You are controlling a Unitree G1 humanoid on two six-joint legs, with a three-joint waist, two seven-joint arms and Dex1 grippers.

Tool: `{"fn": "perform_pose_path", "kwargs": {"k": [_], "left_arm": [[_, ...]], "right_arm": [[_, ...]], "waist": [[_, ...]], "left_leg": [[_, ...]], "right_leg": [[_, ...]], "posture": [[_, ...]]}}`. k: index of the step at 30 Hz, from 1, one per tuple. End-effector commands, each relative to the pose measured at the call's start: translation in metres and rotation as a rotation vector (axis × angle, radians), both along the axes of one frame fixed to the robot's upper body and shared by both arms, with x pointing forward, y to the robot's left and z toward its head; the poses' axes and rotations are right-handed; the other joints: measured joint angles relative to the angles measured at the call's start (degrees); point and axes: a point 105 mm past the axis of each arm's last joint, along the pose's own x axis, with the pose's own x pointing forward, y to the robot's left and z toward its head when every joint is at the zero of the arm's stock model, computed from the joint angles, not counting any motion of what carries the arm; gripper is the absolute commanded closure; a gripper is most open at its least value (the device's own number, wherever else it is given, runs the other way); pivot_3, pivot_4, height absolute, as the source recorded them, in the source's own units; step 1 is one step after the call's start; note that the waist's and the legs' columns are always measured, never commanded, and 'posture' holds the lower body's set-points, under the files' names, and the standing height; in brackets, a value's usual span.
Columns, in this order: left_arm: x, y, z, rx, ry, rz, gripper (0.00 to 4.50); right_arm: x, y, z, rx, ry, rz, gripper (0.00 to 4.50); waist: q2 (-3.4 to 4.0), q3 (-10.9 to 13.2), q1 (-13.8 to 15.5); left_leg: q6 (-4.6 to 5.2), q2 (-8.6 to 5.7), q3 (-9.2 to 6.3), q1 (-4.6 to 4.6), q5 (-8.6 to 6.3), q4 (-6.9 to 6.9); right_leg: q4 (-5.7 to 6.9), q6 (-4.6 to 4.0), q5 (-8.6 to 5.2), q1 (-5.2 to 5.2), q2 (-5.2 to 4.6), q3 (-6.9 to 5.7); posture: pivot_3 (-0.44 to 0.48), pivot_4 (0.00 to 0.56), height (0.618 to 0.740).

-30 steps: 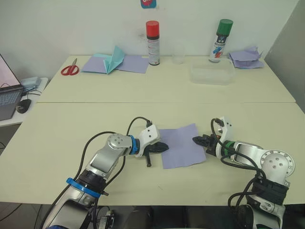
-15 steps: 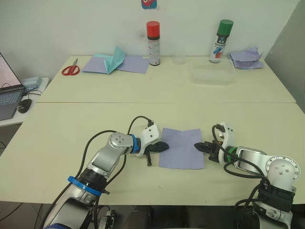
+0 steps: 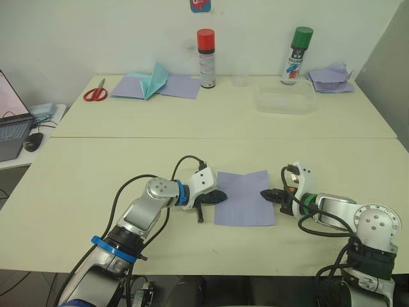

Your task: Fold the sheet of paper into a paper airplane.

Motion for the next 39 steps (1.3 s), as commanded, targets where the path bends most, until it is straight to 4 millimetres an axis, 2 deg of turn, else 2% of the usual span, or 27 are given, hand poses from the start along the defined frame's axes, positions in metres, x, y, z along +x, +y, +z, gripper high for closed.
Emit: {"fn": "perform_pose_path", "kwargs": {"k": [1, 7, 10, 14, 15, 16, 19, 23, 26, 30, 32, 34, 36, 39], "left_arm": [[-0.005, 0.007, -0.022, 0.068, 0.060, 0.022, 4.50], [-0.006, 0.009, -0.023, 0.071, 0.066, 0.027, 4.50], [-0.007, 0.009, -0.025, 0.074, 0.071, 0.026, 4.50], [-0.008, 0.007, -0.026, 0.074, 0.073, 0.026, 4.50], [-0.008, 0.007, -0.026, 0.073, 0.073, 0.027, 4.50], [-0.007, 0.007, -0.026, 0.073, 0.073, 0.027, 4.50], [-0.007, 0.008, -0.026, 0.073, 0.073, 0.028, 4.50], [-0.008, 0.008, -0.027, 0.075, 0.075, 0.026, 4.50], [-0.009, 0.008, -0.028, 0.079, 0.076, 0.023, 4.50], [-0.008, 0.008, -0.029, 0.087, 0.069, 0.020, 4.50], [-0.007, 0.008, -0.028, 0.086, 0.069, 0.022, 4.50], [-0.007, 0.008, -0.028, 0.089, 0.069, 0.021, 4.50], [-0.007, 0.007, -0.029, 0.091, 0.070, 0.019, 4.50], [-0.008, 0.007, -0.030, 0.092, 0.072, 0.018, 4.50]], "right_arm": [[0.006, -0.001, 0.009, -0.001, -0.045, -0.009, 4.47], [0.004, -0.002, 0.006, -0.021, -0.040, 0.003, 4.47], [0.006, -0.005, 0.008, -0.035, -0.060, 0.004, 3.92], [0.011, -0.011, 0.016, -0.038, -0.093, -0.015, 2.58], [0.013, -0.015, 0.020, -0.046, -0.110, -0.025, 2.16], [0.016, -0.018, 0.025, -0.057, -0.133, -0.035, 1.94], [0.027, -0.022, 0.053, -0.115, -0.297, -0.021, 0.93], [0.032, -0.007, 0.093, -0.222, -0.639, 0.142, 0.93], [0.022, 0.014, 0.094, -0.192, -0.726, 0.282, 1.54], [0.011, 0.038, 0.078, -0.209, -0.755, 0.409, 2.99], [0.010, 0.043, 0.061, -0.235, -0.714, 0.430, 3.74], [0.012, 0.043, 0.036, -0.311, -0.664, 0.441, 4.43], [0.014, 0.042, 0.013, -0.376, -0.626, 0.444, 4.48], [0.015, 0.042, -0.009, -0.399, -0.580, 0.440, 4.48]], "waist": [[0.00, 0.00, 0.00], [0.00, 0.00, 0.00], [0.00, 0.00, 0.00], [0.00, 0.00, -0.02], [0.00, 0.00, -0.02], [0.00, 0.00, -0.02], [0.00, 0.00, -0.01], [-0.01, 0.01, -0.07], [-0.04, 0.02, -0.07], [-0.05, 0.02, -0.03], [-0.05, 0.02, -0.02], [-0.06, 0.01, 0.00], [-0.07, 0.01, 0.01], [-0.07, 0.00, 0.02]], "left_leg": [[0.00, 0.00, 0.00, 0.00, 0.00, 0.00], [0.00, 0.00, 0.00, 0.02, 0.00, 0.00], [0.00, 0.00, 0.00, 0.02, 0.00, 0.00], [0.00, 0.01, 0.01, 0.03, 0.00, -0.01], [0.00, 0.01, 0.01, 0.05, 0.00, -0.01], [0.00, 0.01, 0.02, 0.05, 0.00, -0.01], [0.00, -0.01, 0.02, 0.05, 0.00, 0.01], [0.01, 0.01, 0.04, 0.11, -0.01, -0.02], [0.01, 0.06, 0.05, 0.37, -0.01, -0.07], [0.01, 0.04, 0.01, 0.39, -0.01, -0.04], [0.01, 0.04, 0.00, 0.39, -0.01, -0.04], [0.01, 0.04, -0.03, 0.39, -0.01, -0.04], [0.00, 0.04, -0.03, 0.41, -0.01, -0.05], [0.00, 0.03, -0.02, 0.41, -0.01, -0.05]], "right_leg": [[0.00, 0.00, 0.00, 0.00, 0.00, 0.00], [0.00, 0.00, 0.00, 0.00, 0.00, 0.00], [0.00, 0.00, 0.00, 0.00, 0.00, 0.00], [-0.01, 0.00, 0.00, 0.01, 0.00, 0.00], [-0.01, 0.00, 0.00, 0.01, 0.00, 0.00], [-0.01, 0.00, 0.00, 0.01, 0.00, 0.00], [-0.02, 0.00, 0.00, 0.03, 0.00, 0.01], [-0.07, 0.03, -0.02, 0.08, 0.00, -0.05], [-0.12, 0.11, -0.07, 0.33, 0.00, -0.12], [-0.16, 0.05, -0.03, 0.39, 0.00, -0.10], [-0.16, 0.05, -0.03, 0.38, -0.01, -0.09], [-0.16, 0.05, -0.03, 0.39, -0.01, -0.10], [-0.16, 0.05, -0.03, 0.39, -0.01, -0.10], [-0.16, 0.05, -0.03, 0.38, -0.01, -0.08]], "posture": [[0.000, 0.150, 0.740], [0.000, 0.150, 0.740], [0.000, 0.150, 0.740], [0.000, 0.150, 0.740], [0.000, 0.150, 0.740], [0.000, 0.150, 0.740], [0.000, 0.150, 0.740], [0.000, 0.150, 0.740], [0.000, 0.150, 0.740], [0.000, 0.150, 0.740], [0.000, 0.150, 0.740], [0.000, 0.150, 0.740], [0.000, 0.150, 0.740], [0.000, 0.150, 0.740]]}}
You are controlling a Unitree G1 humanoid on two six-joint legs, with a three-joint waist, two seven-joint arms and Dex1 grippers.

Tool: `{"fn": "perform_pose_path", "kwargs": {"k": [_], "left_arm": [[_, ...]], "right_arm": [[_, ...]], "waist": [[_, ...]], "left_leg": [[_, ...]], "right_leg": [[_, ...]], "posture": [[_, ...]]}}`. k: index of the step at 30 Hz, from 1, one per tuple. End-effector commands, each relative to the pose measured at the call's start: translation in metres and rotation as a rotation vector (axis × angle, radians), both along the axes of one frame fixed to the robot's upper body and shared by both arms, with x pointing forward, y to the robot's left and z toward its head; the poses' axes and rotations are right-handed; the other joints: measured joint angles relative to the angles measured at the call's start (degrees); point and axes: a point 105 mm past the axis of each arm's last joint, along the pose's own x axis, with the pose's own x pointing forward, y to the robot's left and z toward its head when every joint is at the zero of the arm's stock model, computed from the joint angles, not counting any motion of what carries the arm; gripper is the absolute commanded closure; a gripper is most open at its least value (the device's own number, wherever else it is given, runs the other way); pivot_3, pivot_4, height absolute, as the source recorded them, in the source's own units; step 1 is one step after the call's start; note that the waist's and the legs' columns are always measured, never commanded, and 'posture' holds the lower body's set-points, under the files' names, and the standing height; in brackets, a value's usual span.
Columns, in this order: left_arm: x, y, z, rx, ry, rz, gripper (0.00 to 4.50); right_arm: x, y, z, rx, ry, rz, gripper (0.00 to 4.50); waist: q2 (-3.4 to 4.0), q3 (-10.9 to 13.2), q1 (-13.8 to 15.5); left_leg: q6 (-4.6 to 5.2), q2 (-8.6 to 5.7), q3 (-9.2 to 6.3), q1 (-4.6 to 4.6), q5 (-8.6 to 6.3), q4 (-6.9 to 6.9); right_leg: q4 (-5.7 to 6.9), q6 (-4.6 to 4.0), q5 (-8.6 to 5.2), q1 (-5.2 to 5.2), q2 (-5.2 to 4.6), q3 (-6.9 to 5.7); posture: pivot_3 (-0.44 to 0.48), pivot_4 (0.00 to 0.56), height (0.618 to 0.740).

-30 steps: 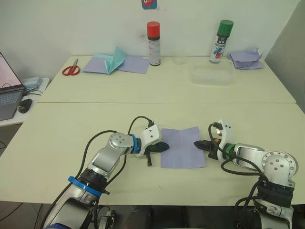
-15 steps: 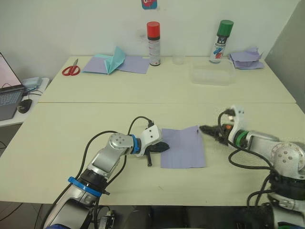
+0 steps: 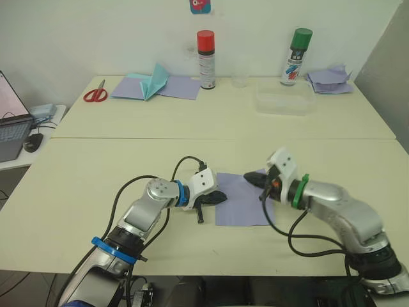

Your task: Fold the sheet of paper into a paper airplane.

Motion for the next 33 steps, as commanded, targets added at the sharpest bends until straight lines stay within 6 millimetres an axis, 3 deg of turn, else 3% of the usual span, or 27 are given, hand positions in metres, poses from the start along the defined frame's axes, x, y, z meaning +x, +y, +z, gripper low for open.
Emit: {"fn": "perform_pose_path", "kwargs": {"k": [1, 7, 12, 19, 24, 33], "left_arm": [[-0.007, 0.007, -0.026, 0.082, 0.070, 0.017, 4.50], [-0.006, 0.012, -0.026, 0.091, 0.073, 0.027, 4.50], [-0.004, 0.014, -0.021, 0.076, 0.068, 0.041, 4.50], [0.007, -0.010, -0.003, -0.050, 0.069, 0.095, 4.50], [0.005, -0.027, -0.013, -0.026, 0.079, 0.090, 4.50], [0.004, -0.020, -0.034, 0.074, 0.080, 0.094, 4.50]], "right_arm": [[0.003, 0.002, -0.009, -0.028, -0.021, -0.006, 4.48], [0.005, -0.018, -0.032, -0.089, 0.028, -0.069, 4.48], [-0.002, -0.021, -0.044, -0.107, 0.057, -0.067, 4.48], [0.000, -0.019, -0.043, -0.096, 0.055, -0.060, 4.48], [0.000, -0.021, -0.043, -0.101, 0.054, -0.056, 4.48], [-0.004, -0.028, -0.033, -0.081, 0.023, -0.060, 4.48]], "waist": [[0.00, 0.00, 0.00], [-0.04, -0.04, 0.02], [-0.09, -0.09, 0.04], [-0.12, -0.10, 0.55], [-0.19, -0.14, 1.13], [-0.22, -0.20, 2.01]], "left_leg": [[0.00, 0.00, 0.01, 0.00, 0.00, 0.00], [-0.01, 0.00, -0.02, 0.04, 0.00, 0.00], [-0.01, 0.00, -0.03, 0.07, 0.00, 0.00], [-0.01, -0.02, -0.04, 0.07, 0.00, 0.02], [-0.01, -0.01, -0.03, 0.11, 0.00, 0.05], [-0.02, -0.05, -0.07, 0.12, 0.00, 0.06]], "right_leg": [[0.00, 0.00, 0.00, -0.01, 0.00, 0.02], [0.01, 0.00, 0.00, 0.03, 0.00, 0.00], [0.00, 0.00, 0.00, 0.07, 0.00, 0.00], [-0.01, 0.01, 0.00, 0.09, 0.00, 0.00], [-0.01, 0.18, 0.01, 0.14, 0.01, 0.00], [-0.14, 0.18, 0.02, 0.22, 0.00, -0.01]], "posture": [[0.000, 0.150, 0.740], [0.000, 0.150, 0.740], [0.000, 0.150, 0.740], [0.000, 0.150, 0.740], [0.000, 0.150, 0.740], [0.000, 0.150, 0.740]]}}
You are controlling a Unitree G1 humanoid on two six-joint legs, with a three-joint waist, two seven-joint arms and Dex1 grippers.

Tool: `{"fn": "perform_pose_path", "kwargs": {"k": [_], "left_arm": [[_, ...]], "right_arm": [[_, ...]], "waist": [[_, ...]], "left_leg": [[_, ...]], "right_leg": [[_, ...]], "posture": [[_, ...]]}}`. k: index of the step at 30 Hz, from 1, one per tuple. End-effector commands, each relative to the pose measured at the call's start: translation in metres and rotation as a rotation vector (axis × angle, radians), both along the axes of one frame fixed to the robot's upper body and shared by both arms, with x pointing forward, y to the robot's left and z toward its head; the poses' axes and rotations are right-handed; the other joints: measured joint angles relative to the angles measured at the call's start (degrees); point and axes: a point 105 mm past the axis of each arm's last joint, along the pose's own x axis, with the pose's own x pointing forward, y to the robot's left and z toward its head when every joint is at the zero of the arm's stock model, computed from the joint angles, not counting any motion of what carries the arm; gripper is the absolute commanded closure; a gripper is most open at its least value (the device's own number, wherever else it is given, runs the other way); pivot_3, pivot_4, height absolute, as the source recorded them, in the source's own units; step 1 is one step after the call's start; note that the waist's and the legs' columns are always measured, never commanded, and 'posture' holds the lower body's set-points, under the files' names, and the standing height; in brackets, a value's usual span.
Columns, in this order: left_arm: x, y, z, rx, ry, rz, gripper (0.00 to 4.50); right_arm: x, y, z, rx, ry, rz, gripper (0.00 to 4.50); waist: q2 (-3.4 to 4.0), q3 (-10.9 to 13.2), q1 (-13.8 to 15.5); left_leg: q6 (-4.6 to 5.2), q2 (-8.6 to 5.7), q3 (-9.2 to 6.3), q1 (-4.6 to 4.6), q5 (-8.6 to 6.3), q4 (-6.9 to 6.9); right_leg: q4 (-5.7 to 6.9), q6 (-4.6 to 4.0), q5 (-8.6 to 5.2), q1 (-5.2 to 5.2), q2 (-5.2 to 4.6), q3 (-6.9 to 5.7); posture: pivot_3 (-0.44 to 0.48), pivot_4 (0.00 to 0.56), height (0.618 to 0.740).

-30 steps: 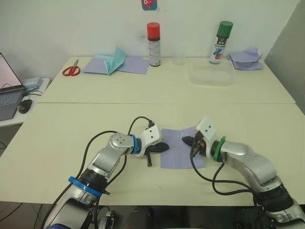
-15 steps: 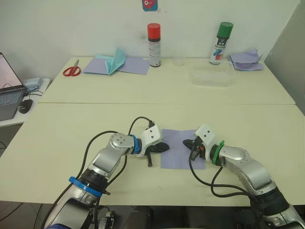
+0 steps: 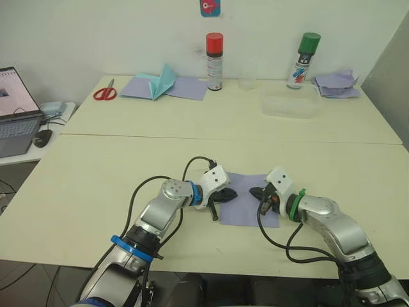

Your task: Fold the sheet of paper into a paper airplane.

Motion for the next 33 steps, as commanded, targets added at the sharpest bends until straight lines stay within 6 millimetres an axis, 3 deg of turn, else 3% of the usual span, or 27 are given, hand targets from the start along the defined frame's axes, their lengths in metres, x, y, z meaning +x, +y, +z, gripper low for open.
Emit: {"fn": "perform_pose_path", "kwargs": {"k": [1, 2, 5, 10, 13, 17, 27, 30, 33], "left_arm": [[-0.004, 0.010, -0.031, 0.103, 0.064, 0.029, 4.50], [-0.004, 0.010, -0.031, 0.103, 0.064, 0.028, 4.50], [-0.002, 0.011, -0.030, 0.102, 0.062, 0.030, 4.50], [-0.002, 0.012, -0.031, 0.108, 0.058, 0.027, 4.50], [-0.002, 0.012, -0.031, 0.111, 0.059, 0.026, 4.50], [-0.004, 0.011, -0.032, 0.109, 0.067, 0.019, 4.50], [-0.003, 0.009, -0.033, 0.126, 0.064, 0.004, 4.50], [-0.003, 0.010, -0.033, 0.126, 0.065, 0.007, 4.50], [-0.003, 0.011, -0.035, 0.146, 0.053, 0.002, 4.50]], "right_arm": [[-0.003, -0.006, -0.002, 0.020, 0.010, -0.023, 4.48], [-0.002, -0.005, 0.004, 0.049, -0.009, -0.029, 4.48], [0.004, -0.008, 0.020, 0.091, -0.071, -0.049, 3.90], [0.012, -0.027, 0.042, 0.139, -0.148, -0.124, 2.26], [0.018, -0.041, 0.045, 0.121, -0.169, -0.178, 1.25], [0.023, -0.045, 0.042, 0.114, -0.160, -0.200, 1.25], [0.030, -0.034, 0.036, 0.155, -0.105, -0.173, 1.25], [0.030, -0.032, 0.036, 0.104, -0.139, -0.121, 1.81], [0.029, -0.029, 0.038, 0.042, -0.204, -0.061, 2.85]], "waist": [[0.00, 0.00, 0.12], [-0.01, -0.01, 0.15], [0.00, 0.00, 0.17], [-0.01, 0.01, 0.17], [-0.01, 0.01, 0.17], [0.00, 0.01, 0.14], [0.00, 0.01, 0.15], [0.00, 0.01, 0.16], [0.00, 0.01, 0.15]], "left_leg": [[0.00, -0.01, 0.00, 0.00, 0.00, 0.00], [0.00, -0.01, -0.01, 0.00, 0.00, 0.00], [0.00, -0.01, -0.01, -0.02, 0.00, 0.00], [0.00, 0.00, 0.00, -0.02, 0.00, 0.00], [0.00, -0.01, 0.00, -0.02, 0.00, 0.00], [0.00, 0.00, 0.02, -0.02, 0.00, -0.01], [0.00, -0.01, 0.01, -0.03, 0.00, -0.01], [0.00, -0.02, 0.01, -0.03, 0.00, -0.01], [0.00, -0.02, 0.01, -0.03, 0.00, -0.01]], "right_leg": [[-0.01, -0.02, 0.01, 0.00, 0.00, 0.00], [-0.02, -0.02, 0.01, 0.00, 0.00, 0.00], [-0.04, 0.01, 0.01, 0.01, -0.01, 0.01], [-0.03, 0.06, 0.02, 0.00, -0.01, 0.01], [-0.04, 0.05, 0.03, 0.00, -0.01, 0.01], [-0.02, 0.05, 0.02, 0.00, 0.00, 0.01], [-0.04, -0.02, 0.06, 0.00, 0.00, 0.01], [-0.04, -0.01, 0.06, 0.00, 0.00, 0.01], [-0.05, 0.01, 0.05, 0.00, 0.00, 0.01]], "posture": [[0.000, 0.150, 0.740], [0.000, 0.150, 0.740], [0.000, 0.150, 0.740], [0.000, 0.150, 0.740], [0.000, 0.150, 0.740], [0.000, 0.150, 0.740], [0.000, 0.150, 0.740], [0.000, 0.150, 0.740], [0.000, 0.150, 0.740]]}}
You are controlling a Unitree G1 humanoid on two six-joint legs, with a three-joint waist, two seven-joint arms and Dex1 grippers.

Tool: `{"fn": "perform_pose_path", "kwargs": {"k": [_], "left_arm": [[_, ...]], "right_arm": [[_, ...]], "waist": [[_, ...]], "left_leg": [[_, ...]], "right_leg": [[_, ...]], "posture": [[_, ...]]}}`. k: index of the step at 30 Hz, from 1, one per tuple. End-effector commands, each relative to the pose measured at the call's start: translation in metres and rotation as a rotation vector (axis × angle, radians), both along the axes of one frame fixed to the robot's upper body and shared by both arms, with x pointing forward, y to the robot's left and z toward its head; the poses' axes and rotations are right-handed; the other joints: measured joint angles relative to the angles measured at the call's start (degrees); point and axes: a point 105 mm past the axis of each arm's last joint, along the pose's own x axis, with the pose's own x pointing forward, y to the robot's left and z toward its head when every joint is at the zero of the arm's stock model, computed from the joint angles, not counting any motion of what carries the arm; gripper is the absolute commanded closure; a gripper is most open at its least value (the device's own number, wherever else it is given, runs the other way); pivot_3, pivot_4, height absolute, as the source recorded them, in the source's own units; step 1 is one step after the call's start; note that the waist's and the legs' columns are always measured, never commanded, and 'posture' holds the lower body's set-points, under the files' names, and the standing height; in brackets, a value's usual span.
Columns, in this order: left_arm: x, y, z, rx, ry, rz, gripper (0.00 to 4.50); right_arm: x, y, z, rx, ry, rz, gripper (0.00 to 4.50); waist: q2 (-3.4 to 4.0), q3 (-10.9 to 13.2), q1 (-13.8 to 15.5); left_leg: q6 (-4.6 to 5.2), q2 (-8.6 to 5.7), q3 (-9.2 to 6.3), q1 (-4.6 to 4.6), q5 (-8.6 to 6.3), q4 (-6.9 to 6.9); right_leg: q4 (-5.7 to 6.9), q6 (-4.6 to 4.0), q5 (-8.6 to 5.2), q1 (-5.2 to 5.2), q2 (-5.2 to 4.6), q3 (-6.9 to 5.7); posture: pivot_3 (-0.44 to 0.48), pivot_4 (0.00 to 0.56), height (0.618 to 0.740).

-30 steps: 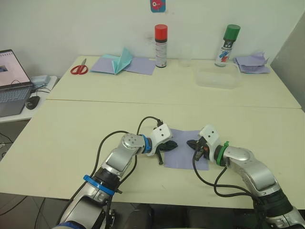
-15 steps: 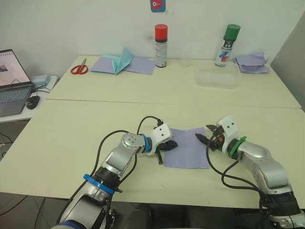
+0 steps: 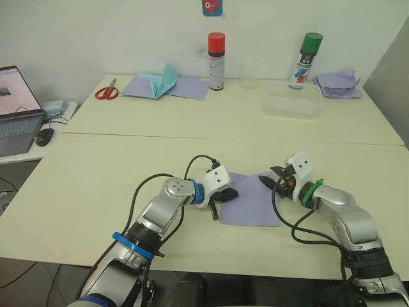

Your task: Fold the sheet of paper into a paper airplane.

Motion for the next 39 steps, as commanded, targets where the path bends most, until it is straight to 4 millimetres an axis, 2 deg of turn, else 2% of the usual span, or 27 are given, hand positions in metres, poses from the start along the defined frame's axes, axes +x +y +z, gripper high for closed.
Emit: {"fn": "perform_pose_path", "kwargs": {"k": [1, 4, 5, 9, 15, 25, 30, 34, 37, 39], "left_arm": [[-0.005, 0.013, -0.036, 0.134, 0.068, 0.030, 4.50], [-0.005, 0.013, -0.036, 0.131, 0.069, 0.033, 4.50], [-0.005, 0.013, -0.036, 0.130, 0.069, 0.034, 4.50], [-0.005, 0.013, -0.035, 0.129, 0.066, 0.034, 4.50], [-0.004, 0.013, -0.035, 0.130, 0.065, 0.033, 4.50], [-0.003, 0.018, -0.036, 0.139, 0.064, 0.043, 4.50], [-0.003, 0.019, -0.036, 0.140, 0.064, 0.049, 4.50], [-0.003, 0.019, -0.034, 0.134, 0.062, 0.052, 4.50], [0.002, 0.017, -0.027, 0.108, 0.038, 0.056, 4.50], [0.008, 0.011, -0.010, 0.024, 0.037, 0.074, 4.50]], "right_arm": [[0.001, 0.005, 0.015, -0.065, -0.118, 0.075, 3.19], [-0.001, 0.009, 0.016, -0.100, -0.162, 0.118, 4.38], [-0.002, 0.012, 0.017, -0.111, -0.179, 0.134, 4.45], [-0.008, 0.023, 0.015, -0.152, -0.222, 0.211, 4.45], [-0.016, 0.034, 0.002, -0.162, -0.176, 0.272, 4.45], [-0.021, 0.034, -0.008, -0.157, -0.097, 0.294, 4.45], [-0.030, 0.032, -0.015, -0.168, -0.039, 0.331, 4.45], [-0.027, 0.031, -0.020, -0.196, -0.035, 0.313, 4.45], [-0.020, 0.029, -0.020, -0.205, -0.047, 0.275, 4.45], [-0.019, 0.029, -0.022, -0.210, -0.043, 0.269, 4.45]], "waist": [[0.00, 0.00, 0.00], [0.00, 0.00, 0.00], [0.00, 0.00, 0.00], [0.00, 0.00, 0.00], [0.00, 0.00, 0.00], [0.00, 0.00, 0.00], [0.00, 0.00, 0.01], [-0.01, 0.00, 0.01], [-0.01, 0.00, 0.01], [-0.01, 0.01, 0.01]], "left_leg": [[0.00, 0.00, 0.00, 0.00, 0.00, 0.00], [0.00, 0.01, 0.00, 0.01, 0.00, 0.00], [0.00, 0.01, 0.00, 0.00, 0.00, 0.00], [0.00, 0.01, 0.00, 0.00, 0.00, 0.00], [0.00, 0.01, -0.01, 0.01, 0.00, 0.00], [0.00, 0.02, -0.02, 0.01, 0.00, 0.00], [0.00, 0.02, -0.02, 0.00, 0.00, 0.00], [0.00, 0.02, -0.01, 0.00, 0.00, -0.01], [0.00, 0.02, -0.02, 0.00, 0.00, -0.02], [0.00, 0.02, -0.02, 0.01, 0.00, -0.01]], "right_leg": [[0.00, 0.01, 0.00, 0.00, 0.00, 0.00], [0.00, 0.06, -0.03, 0.01, 0.00, -0.01], [0.00, 0.06, -0.03, 0.01, 0.00, 0.00], [-0.01, 0.06, -0.04, 0.01, 0.00, 0.00], [-0.01, 0.20, -0.12, 0.01, 0.00, 0.00], [-0.01, 0.20, -0.12, 0.00, 0.00, 0.00], [-0.02, 0.21, -0.12, 0.00, 0.00, 0.00], [-0.03, 0.22, -0.13, 0.01, 0.00, 0.00], [-0.03, 0.22, -0.13, 0.00, 0.00, 0.00], [-0.03, 0.22, -0.13, 0.00, 0.00, 0.00]], "posture": [[0.000, 0.150, 0.740], [0.000, 0.150, 0.740], [0.000, 0.150, 0.740], [0.000, 0.150, 0.740], [0.000, 0.150, 0.740], [0.000, 0.150, 0.740], [0.000, 0.150, 0.740], [0.000, 0.150, 0.740], [0.000, 0.150, 0.740], [0.000, 0.150, 0.740]]}}
